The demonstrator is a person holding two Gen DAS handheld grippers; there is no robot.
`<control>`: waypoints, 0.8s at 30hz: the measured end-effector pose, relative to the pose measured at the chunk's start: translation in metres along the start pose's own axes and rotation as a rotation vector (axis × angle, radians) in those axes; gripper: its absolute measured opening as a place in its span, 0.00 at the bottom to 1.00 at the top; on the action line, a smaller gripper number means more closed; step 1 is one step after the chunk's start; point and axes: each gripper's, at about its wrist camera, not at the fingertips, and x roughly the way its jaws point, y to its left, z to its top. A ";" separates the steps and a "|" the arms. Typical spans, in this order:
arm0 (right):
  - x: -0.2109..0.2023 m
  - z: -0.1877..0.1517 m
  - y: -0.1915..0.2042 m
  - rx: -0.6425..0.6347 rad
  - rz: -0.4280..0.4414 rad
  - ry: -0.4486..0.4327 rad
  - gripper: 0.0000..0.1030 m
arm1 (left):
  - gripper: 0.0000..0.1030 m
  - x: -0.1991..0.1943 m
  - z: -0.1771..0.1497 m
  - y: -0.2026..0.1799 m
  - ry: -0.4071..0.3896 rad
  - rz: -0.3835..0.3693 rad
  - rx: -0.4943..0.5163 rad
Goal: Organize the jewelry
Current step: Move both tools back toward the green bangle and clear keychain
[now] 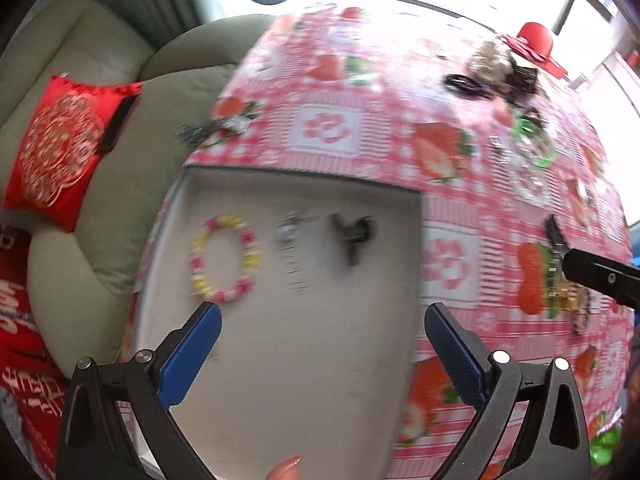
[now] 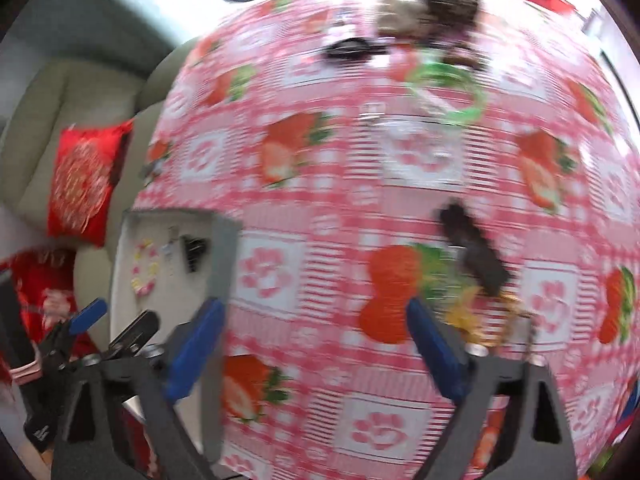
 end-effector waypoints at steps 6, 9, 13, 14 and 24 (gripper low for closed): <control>-0.020 0.017 -0.065 0.078 -0.033 -0.023 1.00 | 1.00 -0.010 0.023 -0.061 0.001 -0.022 0.049; -0.026 0.031 -0.088 0.083 -0.055 -0.021 1.00 | 1.00 -0.007 0.035 -0.086 0.018 -0.030 0.043; -0.028 0.054 -0.114 0.073 -0.083 -0.015 1.00 | 1.00 0.007 0.049 -0.111 0.057 -0.048 -0.002; -0.028 0.060 -0.119 0.068 -0.087 -0.016 1.00 | 1.00 0.012 0.051 -0.116 0.070 -0.050 -0.015; -0.009 0.112 -0.143 0.007 -0.111 0.008 1.00 | 1.00 0.049 0.086 -0.148 0.102 -0.035 -0.124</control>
